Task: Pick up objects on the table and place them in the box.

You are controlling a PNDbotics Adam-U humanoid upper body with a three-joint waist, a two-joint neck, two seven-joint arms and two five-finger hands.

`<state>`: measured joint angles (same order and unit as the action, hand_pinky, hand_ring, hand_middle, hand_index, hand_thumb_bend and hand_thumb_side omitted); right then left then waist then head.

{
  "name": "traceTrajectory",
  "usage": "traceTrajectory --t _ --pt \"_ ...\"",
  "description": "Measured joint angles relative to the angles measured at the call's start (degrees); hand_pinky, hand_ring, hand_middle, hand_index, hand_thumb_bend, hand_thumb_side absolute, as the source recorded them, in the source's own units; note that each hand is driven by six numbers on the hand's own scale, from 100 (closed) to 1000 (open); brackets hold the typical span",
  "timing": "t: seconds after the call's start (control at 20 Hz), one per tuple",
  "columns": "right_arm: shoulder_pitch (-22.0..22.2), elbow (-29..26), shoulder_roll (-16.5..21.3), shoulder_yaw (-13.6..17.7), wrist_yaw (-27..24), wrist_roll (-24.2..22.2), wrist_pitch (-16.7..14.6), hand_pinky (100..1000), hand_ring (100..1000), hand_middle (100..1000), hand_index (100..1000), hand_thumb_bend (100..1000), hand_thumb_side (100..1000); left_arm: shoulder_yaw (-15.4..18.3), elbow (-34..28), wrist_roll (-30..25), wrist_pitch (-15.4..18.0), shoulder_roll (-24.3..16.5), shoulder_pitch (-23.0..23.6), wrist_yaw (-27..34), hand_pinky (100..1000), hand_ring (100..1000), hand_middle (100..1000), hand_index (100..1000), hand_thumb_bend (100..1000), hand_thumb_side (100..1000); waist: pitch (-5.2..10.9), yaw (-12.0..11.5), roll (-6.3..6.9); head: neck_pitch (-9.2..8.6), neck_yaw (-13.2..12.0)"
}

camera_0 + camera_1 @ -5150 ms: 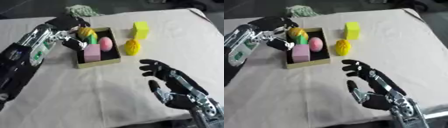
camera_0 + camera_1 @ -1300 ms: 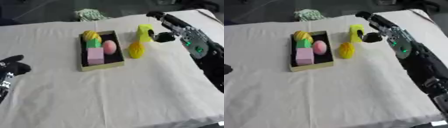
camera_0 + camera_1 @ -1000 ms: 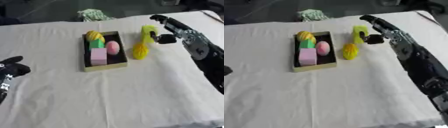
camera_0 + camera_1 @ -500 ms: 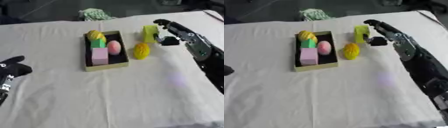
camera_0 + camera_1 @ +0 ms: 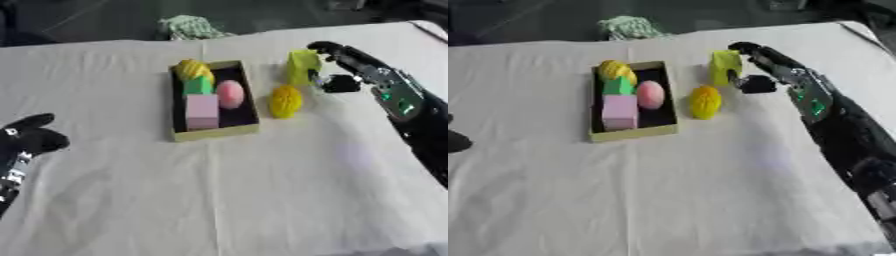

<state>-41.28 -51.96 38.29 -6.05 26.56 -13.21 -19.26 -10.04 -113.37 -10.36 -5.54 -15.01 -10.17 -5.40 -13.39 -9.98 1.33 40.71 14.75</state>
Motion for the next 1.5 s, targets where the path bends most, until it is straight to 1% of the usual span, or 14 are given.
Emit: traceTrajectory --t 0.2,0.25,0.5,0.55,0.8,0.95,1.2,1.3,1.4,1.5 --pt "0.00 0.01 -0.14 0.00 0.20 0.00 -0.10 912 1000 1000 999 100 456 0.00 0.00 -0.17 0.02 0.25 0.00 -0.12 821 705 619 862 100 791 -0.01 -0.01 0.00 0.00 0.00" --pt "0.00 0.01 -0.14 0.01 0.29 0.02 -0.12 913 1000 1000 1000 100 356 0.00 0.00 -0.18 0.02 0.36 -0.01 -0.15 820 705 618 862 100 790 -0.01 -0.04 0.00 0.00 0.00" --pt "-0.02 -0.05 -0.22 0.29 2.05 2.06 -0.30 913 1000 1000 1000 100 356 -0.03 0.00 -0.52 0.30 0.40 -0.37 -0.19 820 705 618 862 100 790 -0.33 -0.59 -0.02 -0.03 0.00" --pt "-0.02 -0.05 -0.24 0.29 2.43 2.61 -0.34 913 1000 1000 1000 100 320 -0.03 0.00 -0.58 0.34 0.40 -0.39 -0.19 821 711 619 863 100 790 -0.33 -0.59 -0.02 -0.03 0.00" --pt "-0.05 0.04 -0.23 0.38 4.75 5.11 0.37 914 1000 1000 1000 100 289 -0.40 0.00 -1.20 0.61 0.40 -0.92 -0.19 821 713 619 863 100 790 -1.07 -1.70 -0.35 -0.97 0.00" --pt "-0.08 0.05 -0.22 0.49 5.71 6.76 0.70 913 1000 1000 1000 100 267 -0.44 0.00 -1.46 0.79 0.40 -1.03 -0.20 823 713 619 864 100 792 -1.35 -2.18 -0.45 -1.06 -0.02" --pt "-0.16 0.36 -0.22 0.73 6.49 8.48 1.03 907 1000 1000 1000 100 276 -0.70 0.00 -1.71 1.01 0.40 -1.42 -0.23 823 713 623 864 100 794 -1.77 -2.65 -0.87 -1.53 -0.03" --pt "-0.22 0.56 -0.22 0.73 6.69 8.63 1.23 895 994 1000 1000 100 265 -0.71 0.00 -1.75 1.03 0.40 -1.43 -0.23 823 713 623 864 100 795 -1.82 -2.70 -0.88 -1.55 -0.03" --pt "-0.24 0.79 -0.22 0.74 7.07 8.63 1.57 869 971 1000 977 100 222 -0.72 0.00 -1.84 1.10 0.40 -1.45 -0.23 823 713 624 864 100 796 -1.88 -2.73 -0.93 -1.61 -0.03" --pt "-0.39 1.03 -0.21 0.77 7.55 8.70 2.18 844 951 974 950 100 198 -0.72 0.00 -1.94 1.09 0.40 -1.46 -0.24 824 713 624 864 100 796 -1.88 -2.74 -1.02 -1.78 -0.03"
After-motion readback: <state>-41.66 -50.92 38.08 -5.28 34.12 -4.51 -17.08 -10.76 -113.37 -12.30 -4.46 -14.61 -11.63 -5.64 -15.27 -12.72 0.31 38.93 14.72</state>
